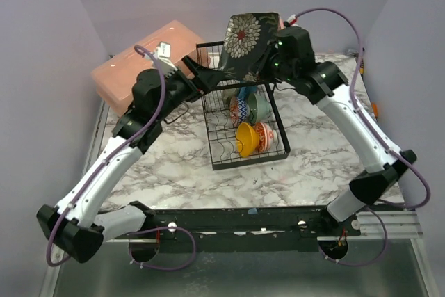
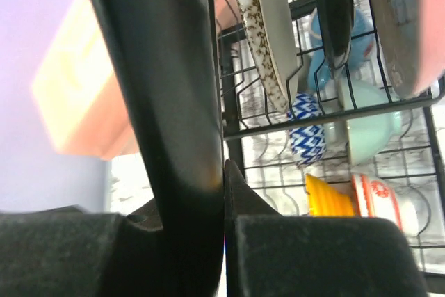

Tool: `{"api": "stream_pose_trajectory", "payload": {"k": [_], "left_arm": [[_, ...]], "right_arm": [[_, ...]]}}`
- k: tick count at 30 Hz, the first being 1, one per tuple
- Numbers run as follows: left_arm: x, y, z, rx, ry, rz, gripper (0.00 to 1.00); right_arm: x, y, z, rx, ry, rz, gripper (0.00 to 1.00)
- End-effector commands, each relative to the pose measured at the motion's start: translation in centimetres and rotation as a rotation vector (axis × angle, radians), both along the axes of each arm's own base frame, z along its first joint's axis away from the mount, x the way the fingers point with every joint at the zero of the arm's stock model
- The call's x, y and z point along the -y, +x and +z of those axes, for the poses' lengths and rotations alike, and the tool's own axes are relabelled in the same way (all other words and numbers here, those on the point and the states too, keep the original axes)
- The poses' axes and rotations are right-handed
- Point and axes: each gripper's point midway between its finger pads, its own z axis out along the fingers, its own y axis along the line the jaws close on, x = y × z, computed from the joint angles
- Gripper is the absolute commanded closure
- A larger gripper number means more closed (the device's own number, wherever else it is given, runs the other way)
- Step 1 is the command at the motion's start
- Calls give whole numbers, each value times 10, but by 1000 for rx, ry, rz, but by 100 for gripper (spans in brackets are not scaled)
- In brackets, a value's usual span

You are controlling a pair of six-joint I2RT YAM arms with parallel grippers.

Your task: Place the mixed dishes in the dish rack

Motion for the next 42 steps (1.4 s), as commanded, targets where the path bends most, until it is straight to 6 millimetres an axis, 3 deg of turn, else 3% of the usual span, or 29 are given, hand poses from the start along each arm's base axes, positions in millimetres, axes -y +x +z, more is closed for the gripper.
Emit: {"api": "stream_pose_trajectory", "payload": {"k": [1,6,11,21,42], "left_arm": [[-74,-18,-45,31,379,119,14],[-125,-40,-43,155,614,226,14],[-147,-46,-42,209,681,303,14],[-148,-44,-68,200,713,302,15],[-146,-48,-71,202,724,272,15]], "right_arm": [[8,17,50,178,-130,-190,100],[-14,22,53,221,-271,-247,100],[-25,27,55,261,-352,-269,100],[-12,38,65,347,-551,-371,100],[-30,62,8,295,-736,-398,100]]}}
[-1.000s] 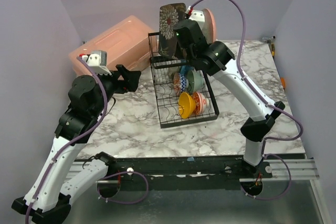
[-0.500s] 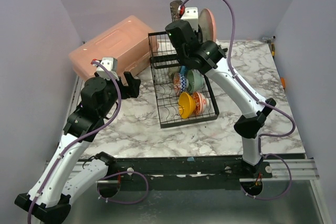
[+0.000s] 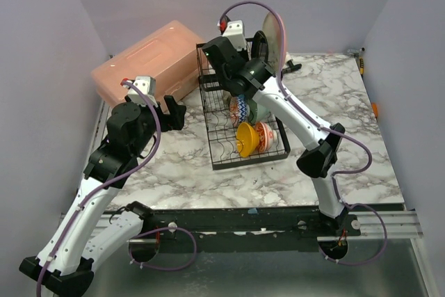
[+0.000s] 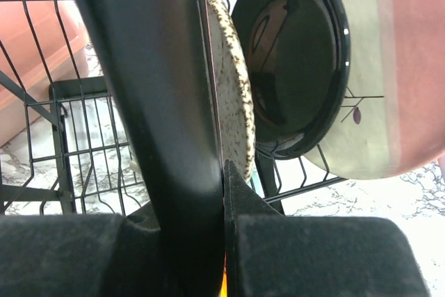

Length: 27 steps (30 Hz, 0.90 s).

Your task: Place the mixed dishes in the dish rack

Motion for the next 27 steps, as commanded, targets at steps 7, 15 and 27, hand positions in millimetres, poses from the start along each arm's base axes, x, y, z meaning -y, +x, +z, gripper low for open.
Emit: {"api": "stream_pose_trajectory", "payload": {"k": [7,15,27], "left_arm": [[-4,-4,6,21,9,1,15],[-6,-4,6,25,12,8,15],[-8,-4,5,27,18,19,15]], "right_arm": [[-3,11,31,146,85,-101,100],[-7,10,16,114,103,-98,95],[-12,2,21,86,164,-54,55]]}}
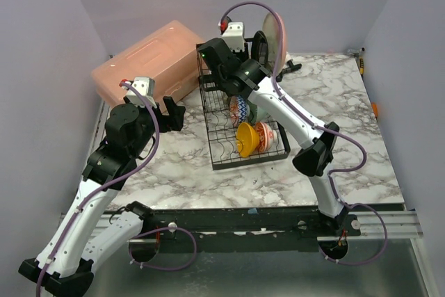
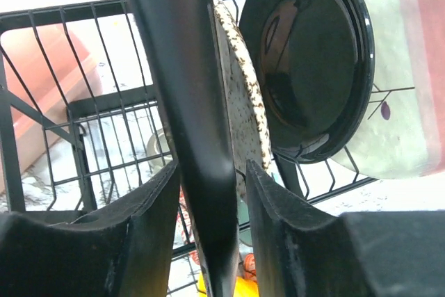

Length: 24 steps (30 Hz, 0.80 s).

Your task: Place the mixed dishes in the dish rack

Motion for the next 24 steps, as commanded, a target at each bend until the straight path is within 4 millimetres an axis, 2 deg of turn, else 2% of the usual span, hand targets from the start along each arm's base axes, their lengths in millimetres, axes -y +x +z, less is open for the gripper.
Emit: {"api": "stream_pose_trajectory", "payload": {"k": [1,9,13,16,17,20,21,24], "left_arm": [[-6,0,2,17,16,21,15],[-5,0,1,24,24,12,14],[-5,-1,1,39,30,6,13],[-5,-1,3,53,30,-1,13],[-4,-1,3,55,31,-8,13],[1,-4,8,64,16,-36,12],[3,-5,12,68,7,-49,12],[7,-14,28,87,-22,-84,12]], "right_arm": [[1,-10,39,65,104,8,52],[2,-30,66,55,206,99,34],[12,-46,83,59,256,141,28],[17,-62,89,54,286,209,24],[22,-70,99,76,318,232,22],[36,-95,107,109,373,316,18],[42,-102,102,111,377,331,17],[72,-131,109,169,432,363,11]]}}
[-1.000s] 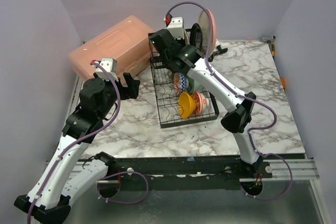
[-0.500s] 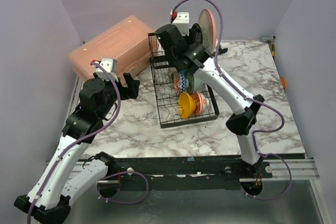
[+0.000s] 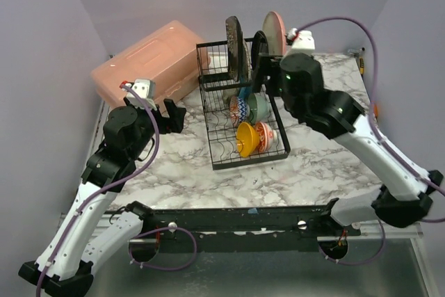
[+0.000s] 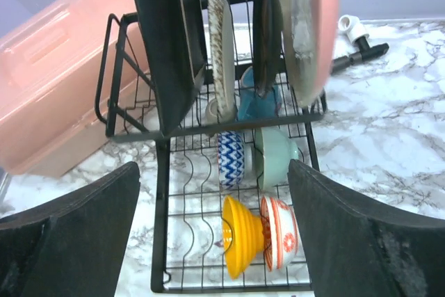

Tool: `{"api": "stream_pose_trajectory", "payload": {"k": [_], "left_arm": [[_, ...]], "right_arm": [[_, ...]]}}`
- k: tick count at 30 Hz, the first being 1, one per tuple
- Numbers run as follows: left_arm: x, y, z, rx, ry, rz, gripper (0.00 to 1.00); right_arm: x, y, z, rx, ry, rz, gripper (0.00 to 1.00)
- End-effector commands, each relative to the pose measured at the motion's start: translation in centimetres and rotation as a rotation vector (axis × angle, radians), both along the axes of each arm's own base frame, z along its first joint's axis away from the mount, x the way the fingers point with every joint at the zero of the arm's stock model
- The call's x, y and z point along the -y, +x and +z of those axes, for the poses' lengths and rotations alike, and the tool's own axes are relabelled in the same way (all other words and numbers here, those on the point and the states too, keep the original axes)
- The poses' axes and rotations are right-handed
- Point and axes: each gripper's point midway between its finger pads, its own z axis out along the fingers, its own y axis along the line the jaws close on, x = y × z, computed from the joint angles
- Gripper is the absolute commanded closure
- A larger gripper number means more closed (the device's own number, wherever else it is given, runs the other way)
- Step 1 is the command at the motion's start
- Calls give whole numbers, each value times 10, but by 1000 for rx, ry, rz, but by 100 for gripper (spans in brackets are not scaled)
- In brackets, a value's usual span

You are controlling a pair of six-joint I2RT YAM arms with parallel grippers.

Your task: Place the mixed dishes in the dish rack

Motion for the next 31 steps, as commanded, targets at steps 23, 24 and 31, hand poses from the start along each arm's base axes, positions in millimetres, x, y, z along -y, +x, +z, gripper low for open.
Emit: {"api": "stream_pose_trajectory", "payload": {"k": [23,24,31], "left_arm": [[-69,-143,157,519,-282,-1,8],[-71,-145,157,524,-280,7,8],[-71,-141,153,504,-261,15,7]], "right_arm": [[170,-161,51,377,382,122,0],[173,-164,54,388,391,122,1],[180,-163,47,386,383,88,0]]}}
